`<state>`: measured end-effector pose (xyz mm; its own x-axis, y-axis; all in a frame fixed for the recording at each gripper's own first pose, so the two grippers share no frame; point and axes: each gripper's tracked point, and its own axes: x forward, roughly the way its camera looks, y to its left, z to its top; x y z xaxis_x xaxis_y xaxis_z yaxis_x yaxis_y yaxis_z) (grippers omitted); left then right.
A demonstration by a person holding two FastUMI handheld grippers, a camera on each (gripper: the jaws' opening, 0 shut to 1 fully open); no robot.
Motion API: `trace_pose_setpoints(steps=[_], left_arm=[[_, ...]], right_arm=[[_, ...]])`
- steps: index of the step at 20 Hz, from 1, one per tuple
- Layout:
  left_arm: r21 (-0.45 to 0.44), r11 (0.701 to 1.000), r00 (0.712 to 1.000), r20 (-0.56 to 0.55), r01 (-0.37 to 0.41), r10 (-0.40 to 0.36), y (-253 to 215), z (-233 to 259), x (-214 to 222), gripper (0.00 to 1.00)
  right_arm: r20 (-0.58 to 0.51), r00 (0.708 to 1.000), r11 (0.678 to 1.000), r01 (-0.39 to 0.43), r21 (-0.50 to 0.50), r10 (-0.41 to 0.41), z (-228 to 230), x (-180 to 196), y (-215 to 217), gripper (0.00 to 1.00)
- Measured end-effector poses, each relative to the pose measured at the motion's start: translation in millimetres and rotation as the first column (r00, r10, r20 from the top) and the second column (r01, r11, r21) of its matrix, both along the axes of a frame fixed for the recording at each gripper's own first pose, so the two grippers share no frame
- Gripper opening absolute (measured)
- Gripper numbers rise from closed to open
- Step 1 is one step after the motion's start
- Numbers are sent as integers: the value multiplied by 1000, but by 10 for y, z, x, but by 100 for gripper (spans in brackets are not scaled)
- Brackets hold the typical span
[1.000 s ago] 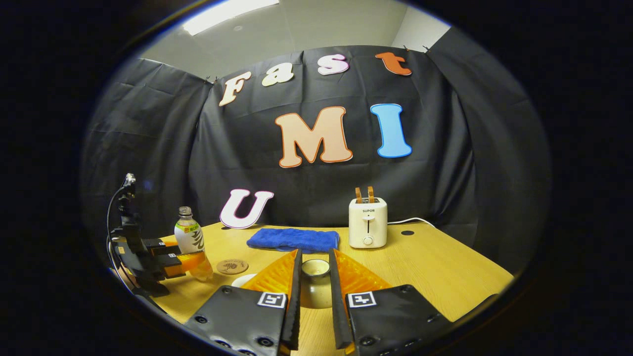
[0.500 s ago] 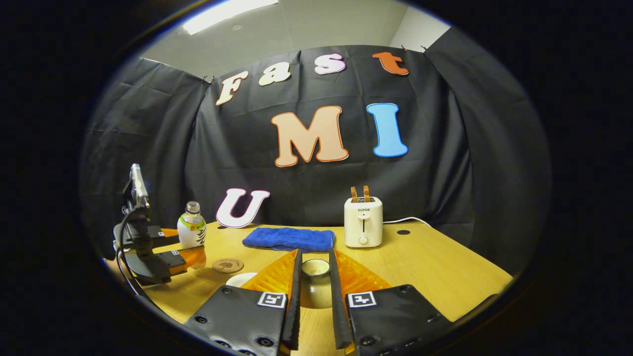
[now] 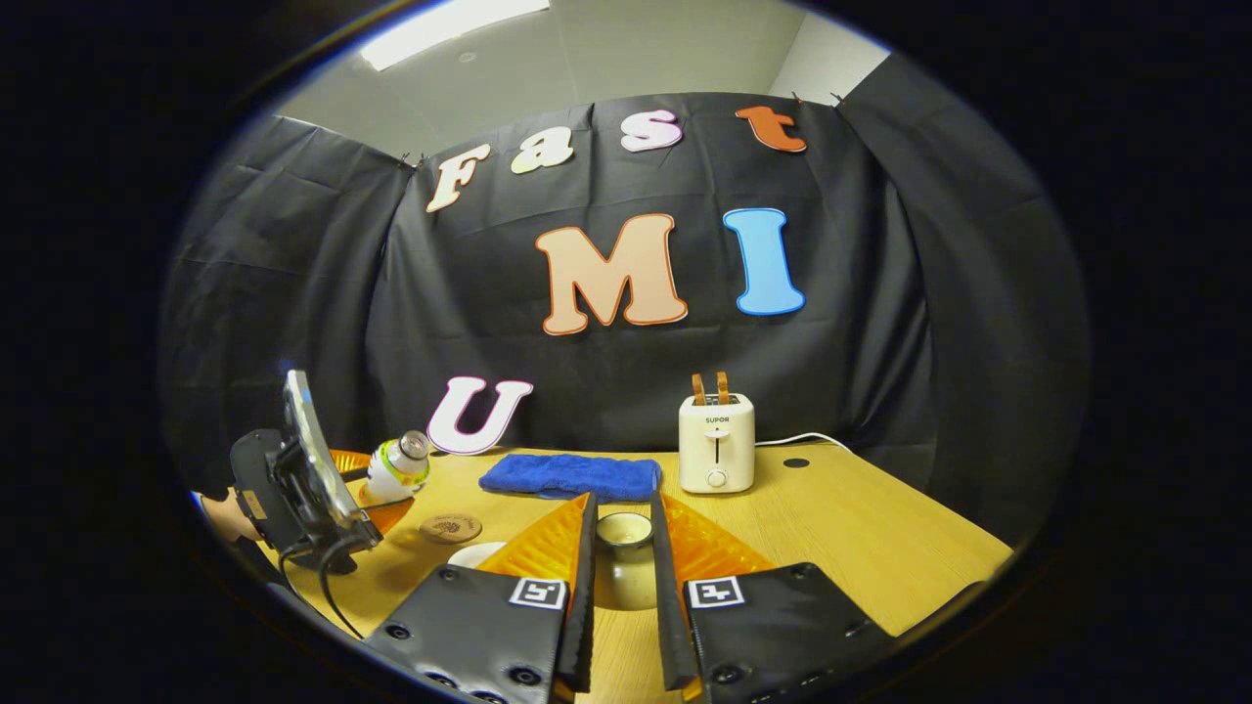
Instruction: Open the teacup lid with one hand, grasp the water bottle and pour water into the teacup with the other hand; after pouring, place the water bottle on the coaster and then close the teacup lid.
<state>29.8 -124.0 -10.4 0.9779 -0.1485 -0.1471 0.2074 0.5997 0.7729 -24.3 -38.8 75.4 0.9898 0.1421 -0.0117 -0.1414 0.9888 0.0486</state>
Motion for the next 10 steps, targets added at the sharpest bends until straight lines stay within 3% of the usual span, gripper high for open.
trace_pose_setpoints(steps=[4, 10], left_arm=[[121, 992, 1000, -4, 25, -24, -57, -70, -12, 53], [288, 955, 997, 7, 72, -77, -134, -106, -82, 52]], right_arm=[[-2, 1000, 1000, 8, 7, -8, 1, 0, -48, 31], [-7, 1000, 1000, 20, 1, -20, -8, -6, -100, 30]])
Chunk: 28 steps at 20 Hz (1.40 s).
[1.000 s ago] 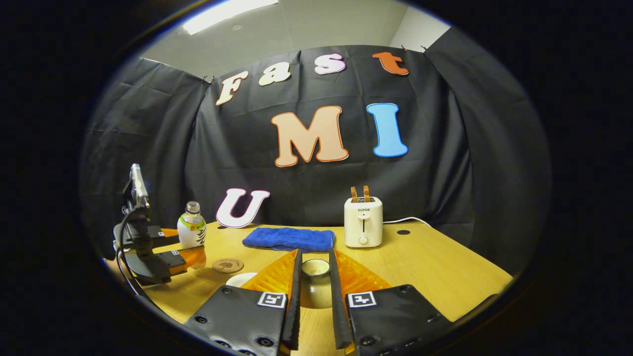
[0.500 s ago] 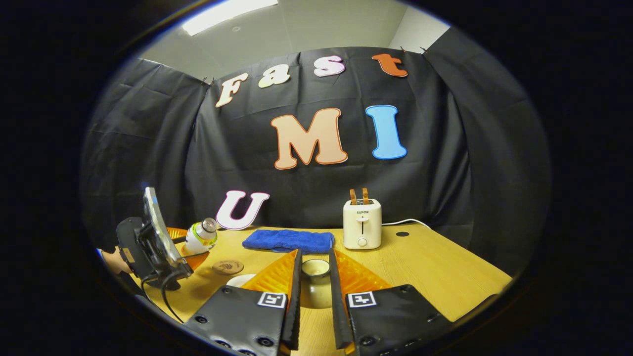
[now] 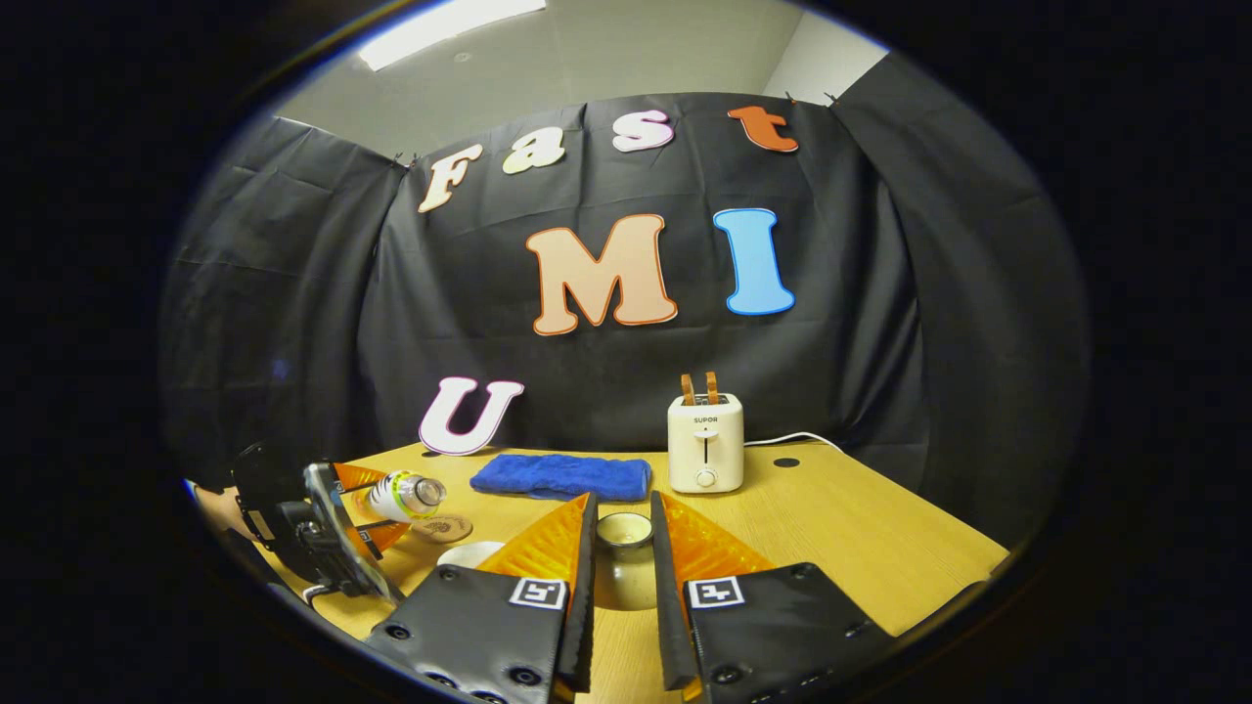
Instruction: Open the teacup lid with one hand, grasp the water bottle and pour water into the teacup with the other hand; after pouring, place the water bottle on the coaster and then close the teacup lid.
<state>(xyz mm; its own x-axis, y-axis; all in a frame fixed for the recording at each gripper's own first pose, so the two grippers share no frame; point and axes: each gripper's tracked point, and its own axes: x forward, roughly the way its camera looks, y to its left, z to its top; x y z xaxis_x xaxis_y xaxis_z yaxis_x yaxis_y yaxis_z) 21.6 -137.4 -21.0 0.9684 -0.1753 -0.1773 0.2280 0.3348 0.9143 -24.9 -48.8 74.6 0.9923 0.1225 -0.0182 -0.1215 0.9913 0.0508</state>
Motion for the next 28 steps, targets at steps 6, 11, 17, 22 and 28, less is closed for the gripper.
trace_pose_setpoints(steps=[6, 11, 17, 22, 28], left_arm=[[140, 989, 999, 18, 43, -46, -18, -2, -31, 53], [245, 967, 997, 17, 68, -75, -14, 30, -15, 53], [368, 926, 996, -13, 85, -86, 9, 17, 51, 53], [448, 889, 995, -19, 95, -97, 17, 79, 52, 53], [544, 833, 994, -23, 103, -108, 23, 131, 65, 53]], right_arm=[[0, 1000, 1000, 5, 1, -5, -2, 9, -26, 29], [-8, 1000, 1000, 0, 2, 0, -31, 22, -12, 31], [-13, 1000, 1000, -5, -3, 4, -50, 26, 4, 31], [-15, 1000, 1000, -10, 2, 10, -48, 13, 10, 31], [-19, 999, 1000, -27, 7, 27, -59, 8, 67, 31]])
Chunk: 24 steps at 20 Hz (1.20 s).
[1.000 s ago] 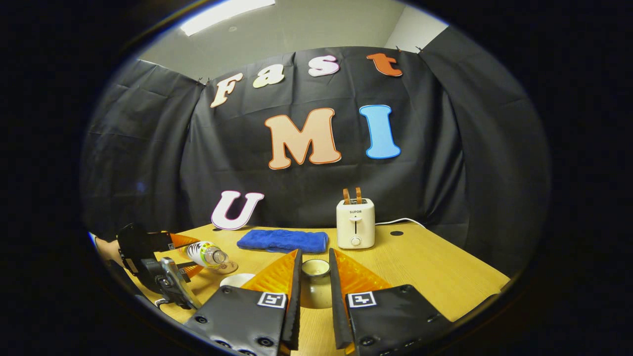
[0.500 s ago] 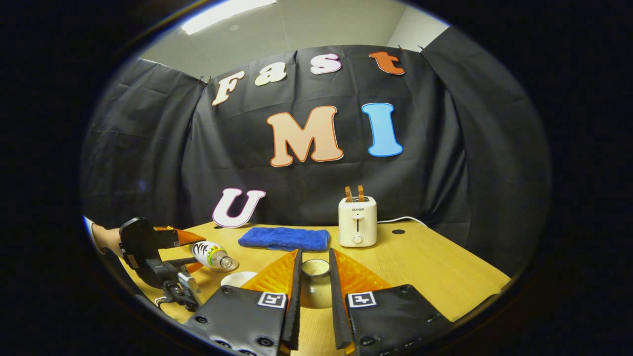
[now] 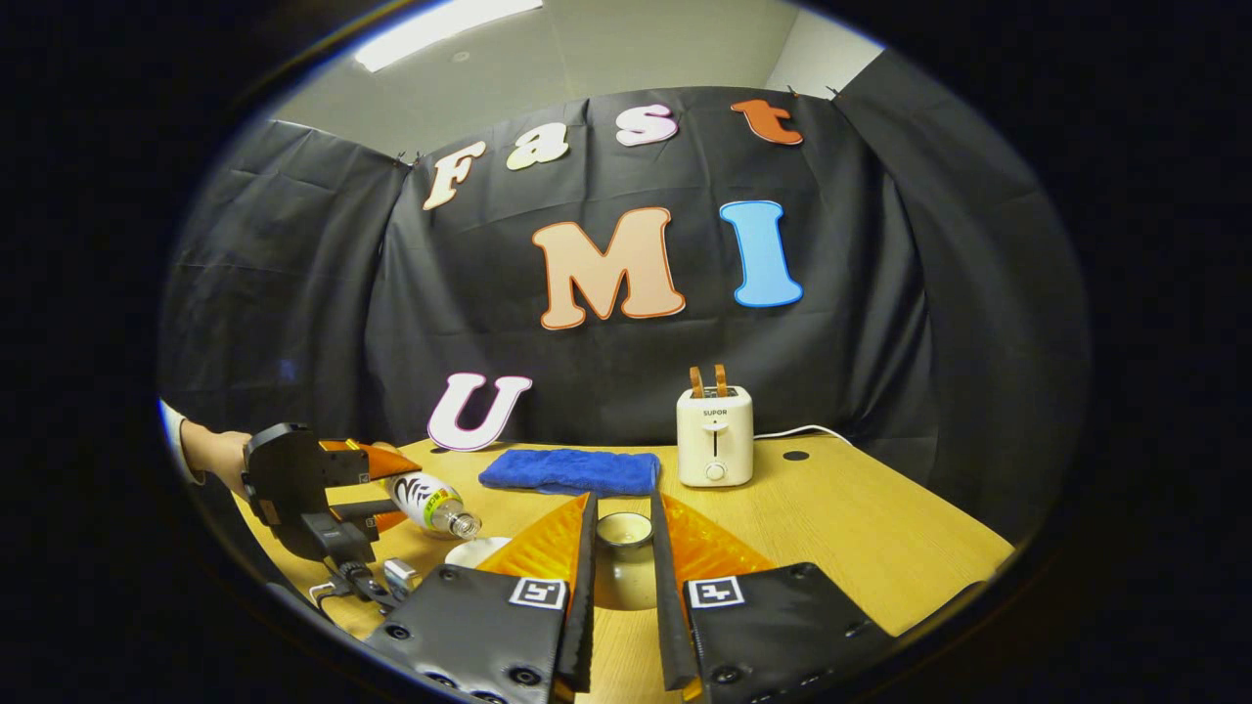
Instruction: Open the teacup lid with one hand, grasp the water bottle and pour water into the teacup with the other hand; after pouring, place the water bottle on the coaster and then close the teacup lid.
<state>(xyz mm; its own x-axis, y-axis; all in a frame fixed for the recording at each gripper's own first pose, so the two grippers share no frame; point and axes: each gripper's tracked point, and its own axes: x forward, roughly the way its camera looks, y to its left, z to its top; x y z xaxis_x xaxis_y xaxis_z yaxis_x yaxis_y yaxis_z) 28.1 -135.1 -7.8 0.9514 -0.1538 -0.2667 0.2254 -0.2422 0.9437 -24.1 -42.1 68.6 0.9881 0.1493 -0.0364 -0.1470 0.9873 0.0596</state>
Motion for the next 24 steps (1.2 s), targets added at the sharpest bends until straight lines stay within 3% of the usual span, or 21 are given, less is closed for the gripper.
trace_pose_setpoints(steps=[10, 24], left_arm=[[196, 980, 999, 23, 29, -34, -57, 192, 1, 53], [323, 944, 991, 91, 64, -99, -263, 465, -20, 55]], right_arm=[[-4, 1000, 1000, -26, 3, 26, 0, -31, 93, 31], [-4, 1000, 1000, -25, 8, 25, 28, -41, 61, 31]])
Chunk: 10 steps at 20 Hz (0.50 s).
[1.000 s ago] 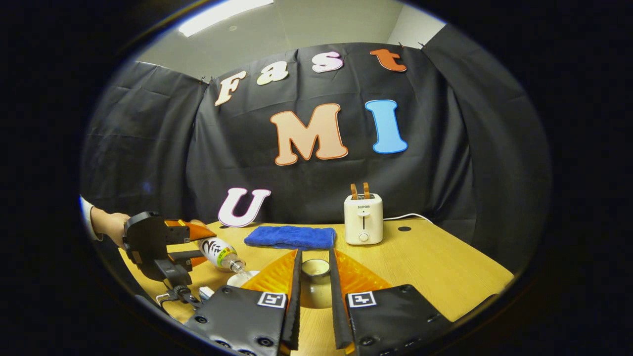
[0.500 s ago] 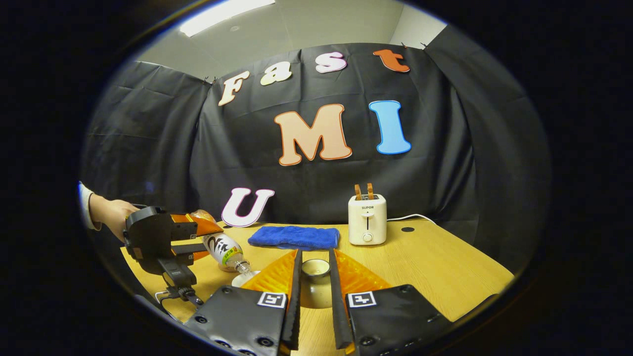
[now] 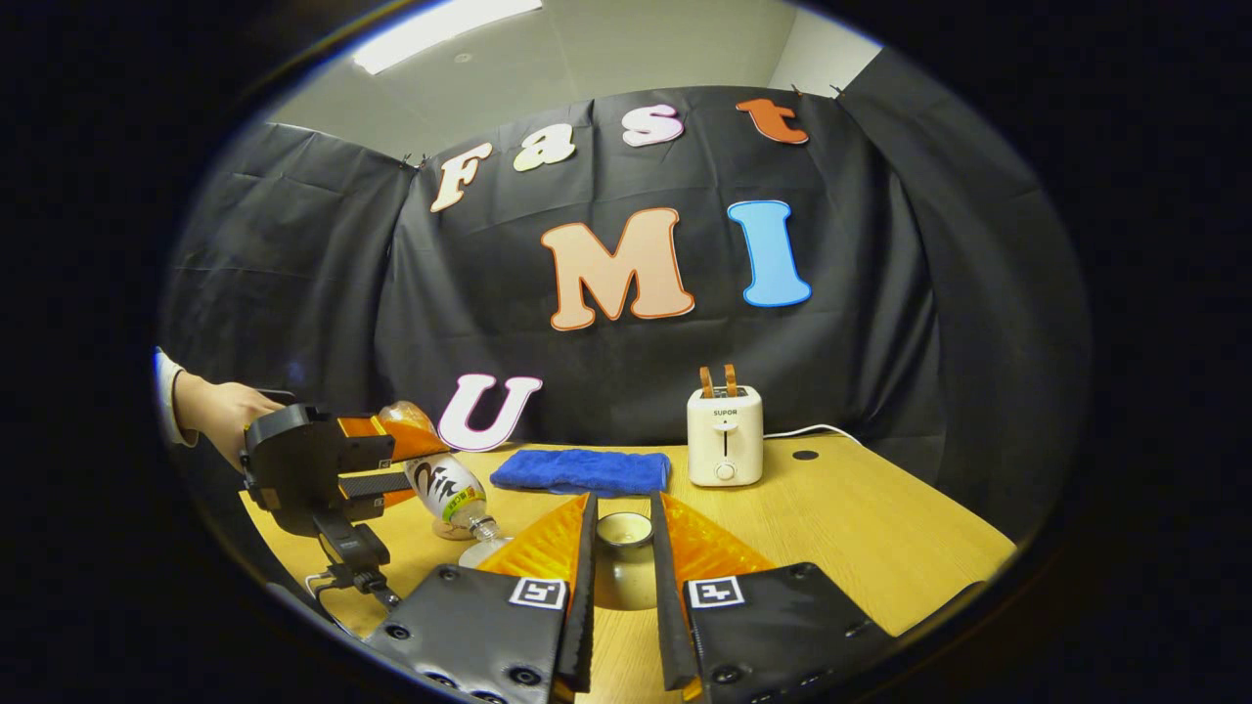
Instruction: Open the teacup lid with one hand, grasp the water bottle and pour water into the teacup with the other hand; after pouring, place the water bottle on the coaster and then close the teacup lid.
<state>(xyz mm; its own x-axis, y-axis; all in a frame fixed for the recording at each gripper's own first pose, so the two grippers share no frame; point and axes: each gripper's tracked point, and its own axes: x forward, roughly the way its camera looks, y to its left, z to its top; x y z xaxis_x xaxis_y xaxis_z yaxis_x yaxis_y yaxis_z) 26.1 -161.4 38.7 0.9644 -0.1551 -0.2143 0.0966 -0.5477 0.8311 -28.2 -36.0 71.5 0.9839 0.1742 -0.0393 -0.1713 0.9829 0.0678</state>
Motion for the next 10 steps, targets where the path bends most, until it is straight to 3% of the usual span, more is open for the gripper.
trace_pose_setpoints(steps=[10], left_arm=[[21, 1000, 1000, -6, -8, 8, 72, -89, -2, 53]], right_arm=[[-3, 1000, 1000, 1, -1, -1, 1, -8, -3, 31]])
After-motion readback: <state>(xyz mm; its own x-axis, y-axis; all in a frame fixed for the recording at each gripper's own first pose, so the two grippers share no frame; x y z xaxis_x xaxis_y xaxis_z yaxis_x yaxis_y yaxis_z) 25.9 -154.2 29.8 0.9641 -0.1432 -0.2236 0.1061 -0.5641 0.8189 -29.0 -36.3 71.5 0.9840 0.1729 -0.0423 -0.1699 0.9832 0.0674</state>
